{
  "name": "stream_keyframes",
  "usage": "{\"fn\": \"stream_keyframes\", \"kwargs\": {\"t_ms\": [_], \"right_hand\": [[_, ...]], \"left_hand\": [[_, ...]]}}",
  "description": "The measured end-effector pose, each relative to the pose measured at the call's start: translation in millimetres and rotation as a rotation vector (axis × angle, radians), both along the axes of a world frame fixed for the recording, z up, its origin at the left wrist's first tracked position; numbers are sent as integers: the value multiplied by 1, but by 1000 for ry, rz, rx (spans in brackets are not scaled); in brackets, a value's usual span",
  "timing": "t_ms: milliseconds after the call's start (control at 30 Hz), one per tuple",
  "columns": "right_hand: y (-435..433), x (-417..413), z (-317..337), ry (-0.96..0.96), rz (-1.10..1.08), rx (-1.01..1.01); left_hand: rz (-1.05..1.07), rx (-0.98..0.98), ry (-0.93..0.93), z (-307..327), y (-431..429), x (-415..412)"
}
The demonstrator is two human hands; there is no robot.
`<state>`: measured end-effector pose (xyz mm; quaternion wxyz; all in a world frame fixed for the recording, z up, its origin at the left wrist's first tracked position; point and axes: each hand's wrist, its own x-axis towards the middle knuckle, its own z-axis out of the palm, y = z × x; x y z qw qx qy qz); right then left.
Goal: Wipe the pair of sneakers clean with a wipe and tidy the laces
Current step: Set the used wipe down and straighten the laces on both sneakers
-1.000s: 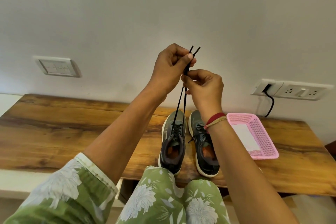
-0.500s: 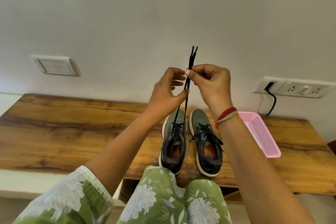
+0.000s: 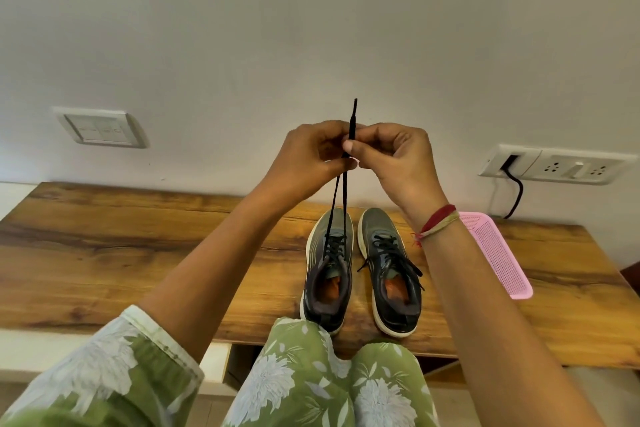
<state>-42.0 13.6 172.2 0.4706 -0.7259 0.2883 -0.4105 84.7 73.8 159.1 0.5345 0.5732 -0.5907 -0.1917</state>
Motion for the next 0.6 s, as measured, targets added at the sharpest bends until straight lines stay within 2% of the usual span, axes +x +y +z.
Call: {"fn": "stream_keyframes", "kwargs": {"t_ms": [133,233,333,467,600], "right_hand": [[0,2,-2,-2,-127,-28],[3,5,-1,-19,-142,-27],[7,7,-1,-32,-144,-22],[5,5,1,-71,-118,144],[3,4,4,-80,-64,357]], "left_hand": [[63,-16,-239,6,0,2],[183,-137,-402,2,0,-2],[315,-267,-464,-7,0,-2],[352,-425,-673,-13,2,0],[315,-442,-910,-12,1,6]]}}
